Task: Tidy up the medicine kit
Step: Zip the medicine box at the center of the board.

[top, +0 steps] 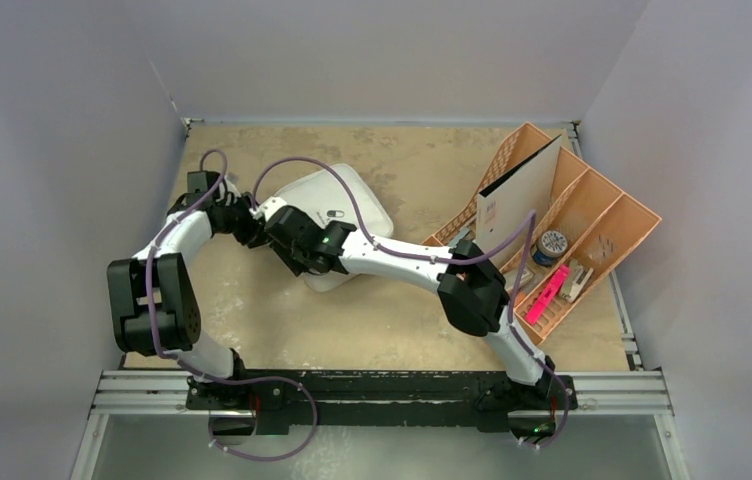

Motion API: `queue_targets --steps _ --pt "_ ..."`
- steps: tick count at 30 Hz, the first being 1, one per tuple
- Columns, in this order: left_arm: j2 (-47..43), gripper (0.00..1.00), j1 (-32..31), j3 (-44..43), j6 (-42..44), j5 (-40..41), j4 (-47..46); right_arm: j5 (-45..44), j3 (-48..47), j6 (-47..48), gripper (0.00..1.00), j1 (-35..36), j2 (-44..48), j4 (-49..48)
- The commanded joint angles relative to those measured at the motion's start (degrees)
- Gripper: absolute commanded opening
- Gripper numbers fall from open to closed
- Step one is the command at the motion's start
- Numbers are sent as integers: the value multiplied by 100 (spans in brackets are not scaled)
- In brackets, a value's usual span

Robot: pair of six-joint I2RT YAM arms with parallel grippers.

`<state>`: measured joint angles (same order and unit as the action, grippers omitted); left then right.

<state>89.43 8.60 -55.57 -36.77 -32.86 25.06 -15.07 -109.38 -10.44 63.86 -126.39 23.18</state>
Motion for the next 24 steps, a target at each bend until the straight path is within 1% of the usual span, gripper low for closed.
queue_targets --steps 1,4,5,6,7,9,13,17,21,24 --pt "166 30 28 -249 118 -50 -78 -150 111 -107 31 52 191 -150" --pt "361 24 28 -384 171 135 44 -111 286 -70 17 62 339 -308" --pt "449 21 28 -450 201 198 112 -96 346 -55 10 65 398 -340" --pt "532 17 28 -512 255 265 181 -89 407 -51 3 65 449 -362" --pt "598 11 28 -557 292 330 215 -59 474 -50 0 62 506 -396" --pt "703 0 32 -608 331 451 240 46 682 -55 0 58 657 -504" --pt "869 0 28 -733 402 628 303 436 1115 -55 0 65 974 -659" --pt "1000 0 36 -839 458 824 425 704 1251 14 0 61 1102 -273" --pt "1015 0 36 -841 469 950 443 642 1310 102 0 62 1073 287" --pt "1015 0 36 -841 485 1000 443 492 1649 160 0 64 1215 359"
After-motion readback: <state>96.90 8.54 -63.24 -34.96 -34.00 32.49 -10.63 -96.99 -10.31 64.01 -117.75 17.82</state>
